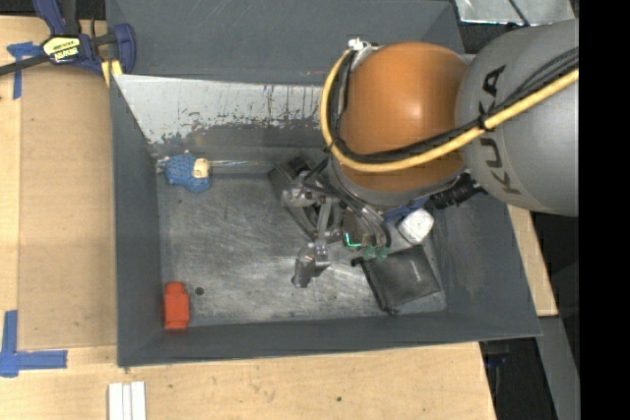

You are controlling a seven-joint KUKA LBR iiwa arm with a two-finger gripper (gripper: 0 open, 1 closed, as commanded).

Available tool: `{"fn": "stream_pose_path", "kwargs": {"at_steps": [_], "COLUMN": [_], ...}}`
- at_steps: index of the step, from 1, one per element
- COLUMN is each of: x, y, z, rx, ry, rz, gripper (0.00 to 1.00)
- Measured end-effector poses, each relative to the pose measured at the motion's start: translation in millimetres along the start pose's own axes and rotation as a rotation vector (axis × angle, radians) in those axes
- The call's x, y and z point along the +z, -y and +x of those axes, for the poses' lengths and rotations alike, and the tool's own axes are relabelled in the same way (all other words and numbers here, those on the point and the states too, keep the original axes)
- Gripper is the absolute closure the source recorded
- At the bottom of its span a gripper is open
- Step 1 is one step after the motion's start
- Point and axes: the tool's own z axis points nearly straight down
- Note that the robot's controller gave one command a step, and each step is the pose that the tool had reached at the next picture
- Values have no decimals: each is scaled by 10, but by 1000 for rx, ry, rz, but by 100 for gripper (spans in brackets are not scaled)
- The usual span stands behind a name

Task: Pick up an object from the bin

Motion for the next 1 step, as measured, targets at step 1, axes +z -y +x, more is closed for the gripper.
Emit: {"fn": "stream_pose_path", "kwargs": {"at_steps": [1], "x": [1153], "y": [903], "z": [-279], "rx": [-111], "ry": [18], "rz": [-1], "gripper": [0]}}
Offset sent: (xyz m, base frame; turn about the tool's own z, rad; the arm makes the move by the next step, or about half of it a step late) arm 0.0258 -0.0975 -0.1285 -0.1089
